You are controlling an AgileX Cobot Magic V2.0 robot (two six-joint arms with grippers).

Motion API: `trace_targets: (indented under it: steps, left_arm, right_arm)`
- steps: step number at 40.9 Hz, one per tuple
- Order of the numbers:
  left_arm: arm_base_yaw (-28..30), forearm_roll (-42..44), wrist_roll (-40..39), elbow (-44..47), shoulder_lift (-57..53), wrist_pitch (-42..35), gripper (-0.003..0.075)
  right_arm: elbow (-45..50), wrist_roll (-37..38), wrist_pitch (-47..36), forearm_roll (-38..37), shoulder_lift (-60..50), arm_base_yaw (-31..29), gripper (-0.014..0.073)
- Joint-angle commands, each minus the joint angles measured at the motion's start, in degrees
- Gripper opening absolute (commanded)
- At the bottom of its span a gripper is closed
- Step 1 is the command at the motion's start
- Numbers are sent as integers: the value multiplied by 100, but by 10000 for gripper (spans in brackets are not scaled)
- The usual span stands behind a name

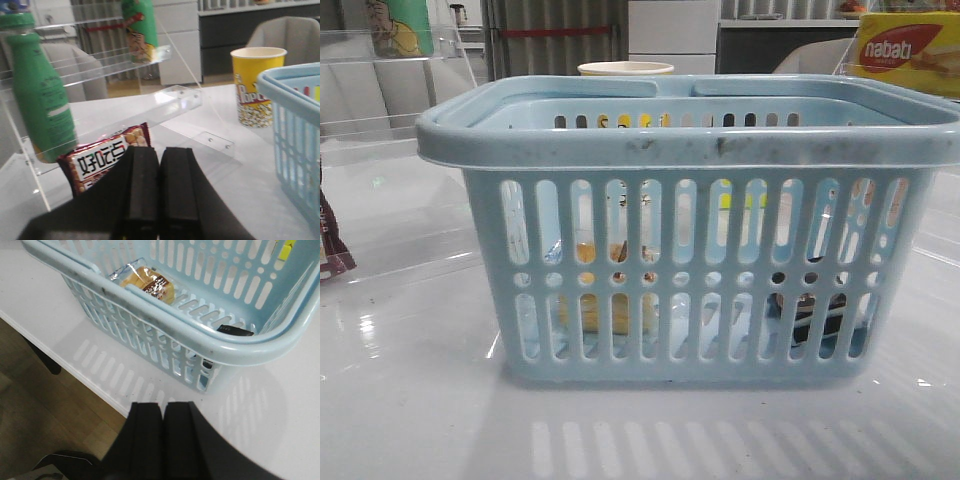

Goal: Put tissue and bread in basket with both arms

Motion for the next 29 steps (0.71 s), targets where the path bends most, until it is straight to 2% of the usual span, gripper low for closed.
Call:
trace_targets:
  steps: [1,5,29]
  left_arm:
    - [262,-104,-44,238,-261,-1031,98]
    - [344,-329,-44,489,-338,-1309,98]
    - [409,-377,-44,479,-334,-1362,98]
  right_arm:
    - [-148,-7,-390,31,-4,-12,58]
    - [-148,-7,-390,31,-4,-12,58]
    - [-148,-7,-385,31,-4,-12,58]
